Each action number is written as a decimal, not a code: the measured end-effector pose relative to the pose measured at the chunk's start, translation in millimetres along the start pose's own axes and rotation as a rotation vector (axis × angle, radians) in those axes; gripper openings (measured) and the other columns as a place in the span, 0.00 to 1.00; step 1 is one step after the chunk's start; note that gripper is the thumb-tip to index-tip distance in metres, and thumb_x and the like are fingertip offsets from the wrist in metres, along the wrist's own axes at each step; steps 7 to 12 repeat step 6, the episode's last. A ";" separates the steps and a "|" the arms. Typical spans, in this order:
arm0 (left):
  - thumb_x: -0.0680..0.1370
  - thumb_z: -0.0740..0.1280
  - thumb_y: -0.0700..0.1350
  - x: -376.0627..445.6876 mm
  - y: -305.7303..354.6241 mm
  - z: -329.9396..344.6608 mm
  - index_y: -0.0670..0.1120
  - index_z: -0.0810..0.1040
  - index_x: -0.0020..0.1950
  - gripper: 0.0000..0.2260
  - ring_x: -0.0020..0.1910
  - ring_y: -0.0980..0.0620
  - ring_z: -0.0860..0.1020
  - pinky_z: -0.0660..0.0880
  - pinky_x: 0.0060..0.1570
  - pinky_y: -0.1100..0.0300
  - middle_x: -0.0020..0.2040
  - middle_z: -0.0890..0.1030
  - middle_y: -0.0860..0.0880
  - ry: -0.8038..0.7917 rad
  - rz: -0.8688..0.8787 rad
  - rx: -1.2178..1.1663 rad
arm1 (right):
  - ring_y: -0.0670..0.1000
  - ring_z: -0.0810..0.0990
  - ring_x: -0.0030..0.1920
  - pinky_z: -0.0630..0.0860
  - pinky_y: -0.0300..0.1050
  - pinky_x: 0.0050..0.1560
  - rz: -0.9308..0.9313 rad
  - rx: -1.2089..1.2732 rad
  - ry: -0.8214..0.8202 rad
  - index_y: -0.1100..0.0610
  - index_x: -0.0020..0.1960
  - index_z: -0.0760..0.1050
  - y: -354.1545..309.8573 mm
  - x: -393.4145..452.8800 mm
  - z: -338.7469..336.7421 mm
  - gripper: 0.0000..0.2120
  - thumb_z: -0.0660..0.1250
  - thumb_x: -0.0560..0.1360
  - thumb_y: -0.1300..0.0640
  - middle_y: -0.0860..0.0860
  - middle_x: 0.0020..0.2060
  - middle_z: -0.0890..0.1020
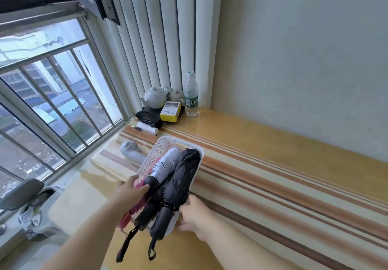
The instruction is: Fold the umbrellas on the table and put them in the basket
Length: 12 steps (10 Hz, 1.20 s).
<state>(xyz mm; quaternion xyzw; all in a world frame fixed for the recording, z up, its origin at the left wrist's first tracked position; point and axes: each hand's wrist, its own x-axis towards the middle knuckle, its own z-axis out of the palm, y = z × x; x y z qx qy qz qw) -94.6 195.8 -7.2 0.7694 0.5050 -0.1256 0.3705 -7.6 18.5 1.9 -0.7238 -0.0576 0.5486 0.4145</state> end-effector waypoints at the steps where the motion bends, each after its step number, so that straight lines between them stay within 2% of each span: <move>1: 0.77 0.65 0.50 2.9 2.9 0.2 0.53 0.70 0.67 0.18 0.49 0.48 0.70 0.72 0.49 0.58 0.59 0.64 0.45 0.024 0.071 0.013 | 0.47 0.77 0.38 0.77 0.34 0.31 -0.024 0.137 0.023 0.51 0.66 0.64 1.4 3.0 5.7 0.15 0.52 0.82 0.63 0.47 0.43 0.74; 2: 0.77 0.66 0.48 6.5 10.7 1.1 0.55 0.72 0.63 0.14 0.56 0.48 0.68 0.67 0.61 0.54 0.57 0.64 0.49 0.020 0.173 0.008 | 0.49 0.80 0.42 0.80 0.38 0.39 -0.020 0.209 0.074 0.47 0.61 0.63 3.9 7.8 4.5 0.14 0.54 0.81 0.63 0.43 0.41 0.73; 3: 0.76 0.67 0.47 14.0 23.7 2.4 0.56 0.72 0.61 0.14 0.62 0.46 0.68 0.65 0.64 0.52 0.58 0.64 0.49 0.019 0.226 0.011 | 0.55 0.83 0.52 0.82 0.47 0.50 -0.018 0.281 0.124 0.47 0.62 0.65 2.0 10.8 1.2 0.15 0.57 0.80 0.63 0.45 0.44 0.77; 4: 0.76 0.67 0.48 21.4 31.6 8.1 0.56 0.73 0.60 0.13 0.59 0.47 0.68 0.67 0.63 0.52 0.60 0.65 0.47 0.028 0.199 0.020 | 0.55 0.83 0.51 0.82 0.49 0.49 -0.030 0.304 0.125 0.47 0.59 0.65 1.8 12.7 -7.1 0.13 0.59 0.80 0.61 0.49 0.51 0.79; 5: 0.75 0.65 0.46 23.7 34.0 10.2 0.55 0.73 0.59 0.13 0.55 0.48 0.66 0.69 0.60 0.53 0.62 0.66 0.45 0.039 0.187 -0.015 | 0.53 0.82 0.51 0.81 0.48 0.54 0.001 0.186 0.079 0.49 0.69 0.67 2.5 13.7 -14.6 0.18 0.58 0.80 0.59 0.50 0.54 0.80; 6: 0.76 0.64 0.48 18.2 32.2 10.4 0.54 0.72 0.63 0.16 0.56 0.46 0.70 0.71 0.60 0.53 0.65 0.67 0.44 0.031 0.169 0.026 | 0.51 0.78 0.56 0.77 0.46 0.60 0.000 -0.028 0.053 0.48 0.77 0.57 9.2 1.5 -34.8 0.26 0.58 0.80 0.54 0.49 0.60 0.76; 12: 0.76 0.64 0.48 18.2 32.2 10.4 0.54 0.72 0.63 0.16 0.56 0.46 0.70 0.71 0.60 0.53 0.65 0.67 0.44 0.031 0.169 0.026 | 0.51 0.78 0.56 0.77 0.46 0.60 0.000 -0.028 0.053 0.48 0.77 0.57 9.2 1.5 -34.8 0.26 0.58 0.80 0.54 0.49 0.60 0.76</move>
